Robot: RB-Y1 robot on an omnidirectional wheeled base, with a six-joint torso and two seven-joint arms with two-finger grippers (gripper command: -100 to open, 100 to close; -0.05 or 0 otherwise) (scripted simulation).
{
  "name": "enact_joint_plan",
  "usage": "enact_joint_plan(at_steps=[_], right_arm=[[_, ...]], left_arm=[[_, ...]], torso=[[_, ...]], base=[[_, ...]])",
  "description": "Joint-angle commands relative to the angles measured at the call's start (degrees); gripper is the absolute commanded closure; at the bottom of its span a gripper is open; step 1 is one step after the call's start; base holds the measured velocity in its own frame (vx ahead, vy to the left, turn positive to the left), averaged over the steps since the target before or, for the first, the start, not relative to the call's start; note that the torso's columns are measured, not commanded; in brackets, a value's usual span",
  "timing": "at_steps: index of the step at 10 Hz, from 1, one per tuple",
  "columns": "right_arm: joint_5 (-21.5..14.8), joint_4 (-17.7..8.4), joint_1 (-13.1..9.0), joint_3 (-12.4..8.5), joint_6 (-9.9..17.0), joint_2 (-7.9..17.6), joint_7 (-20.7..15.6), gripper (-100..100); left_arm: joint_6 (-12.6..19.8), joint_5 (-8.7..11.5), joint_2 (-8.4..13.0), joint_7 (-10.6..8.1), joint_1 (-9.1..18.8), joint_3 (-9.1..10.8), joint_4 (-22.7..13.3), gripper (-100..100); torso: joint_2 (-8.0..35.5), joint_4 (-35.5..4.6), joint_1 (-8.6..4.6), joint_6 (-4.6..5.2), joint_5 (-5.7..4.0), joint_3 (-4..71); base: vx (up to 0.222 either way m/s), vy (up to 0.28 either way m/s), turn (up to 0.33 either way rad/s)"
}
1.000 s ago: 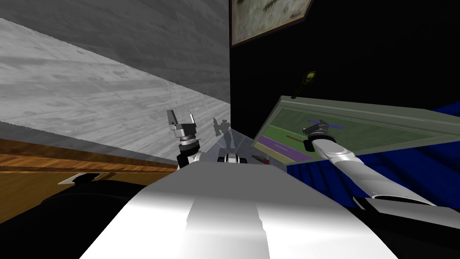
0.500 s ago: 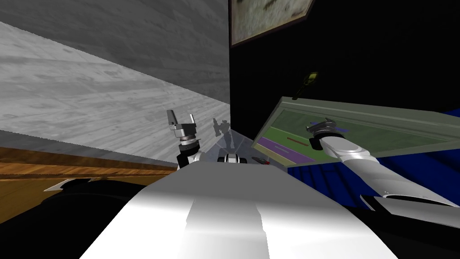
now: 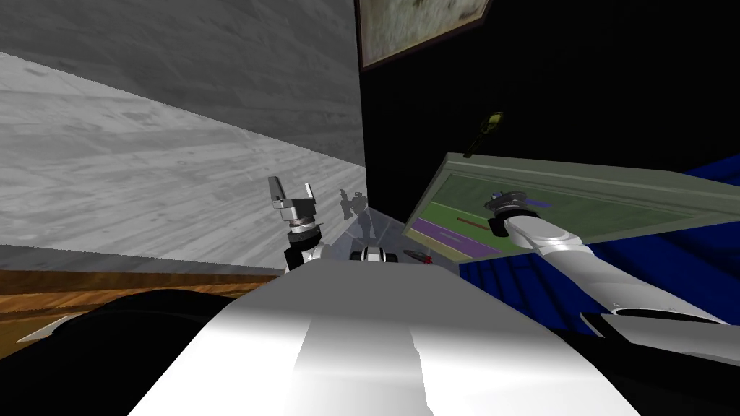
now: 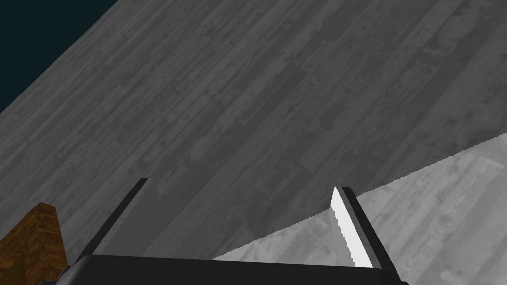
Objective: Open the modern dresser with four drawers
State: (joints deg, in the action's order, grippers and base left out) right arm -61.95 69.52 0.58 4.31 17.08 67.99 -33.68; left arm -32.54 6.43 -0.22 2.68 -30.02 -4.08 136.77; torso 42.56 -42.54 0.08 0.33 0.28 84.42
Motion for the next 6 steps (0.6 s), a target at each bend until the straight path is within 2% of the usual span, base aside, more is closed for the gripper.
enact_joint_plan(at_steps=[1, 2, 3, 4, 5, 6], right_arm=[[2.55, 4.54, -1.94, 4.12, 3.28, 1.36, -2.2, 100], [2.55, 5.81, -1.94, 4.12, 3.28, 1.36, -2.2, 100], [5.05, 8.62, -3.05, 7.04, 5.44, 2.16, -4.11, 100], [5.05, 9.22, -3.05, 7.04, 5.44, 2.16, -4.11, 100], [7.56, 11.77, -4.16, 9.95, 7.6, 2.95, -6.01, 100], [7.56, 12.63, -4.16, 9.97, 7.6, 2.95, -6.01, 100]], left_arm=[[0.0, 0.0, 0.0, 0.0, 0.01, 0.0, 0.0, 0], [0.0, 0.0, 0.0, 0.0, 0.01, 0.0, 0.0, 0], [0.0, 0.0, 0.0, 0.0, 0.01, 0.0, 0.0, 0], [0.0, 0.0, 0.0, 0.0, 0.01, 0.0, 0.0, 0], [0.0, 0.0, 0.0, 0.0, 0.01, -0.01, 0.0, 0], [0.0, 0.0, 0.0, 0.0, 0.01, -0.01, 0.0, 0]], torso=[[0.12, -0.05, 0.07, -0.11, 0.03, -0.08], [0.19, -0.07, 0.09, -0.01, 0.03, -0.13], [0.22, -0.12, 0.19, -0.17, 0.09, -0.14], [0.22, -0.15, 0.25, -0.12, 0.14, -0.14], [0.22, -0.13, 0.3, -0.21, 0.11, -0.14], [0.2, -0.14, 0.24, -0.1, 0.12, -0.13]], base=[[0.033, -0.034, -0.251], [0.024, -0.018, -0.135], [0.023, -0.021, -0.23], [0.023, -0.018, -0.137], [0.022, -0.021, -0.195], [0.018, -0.014, -0.153]])
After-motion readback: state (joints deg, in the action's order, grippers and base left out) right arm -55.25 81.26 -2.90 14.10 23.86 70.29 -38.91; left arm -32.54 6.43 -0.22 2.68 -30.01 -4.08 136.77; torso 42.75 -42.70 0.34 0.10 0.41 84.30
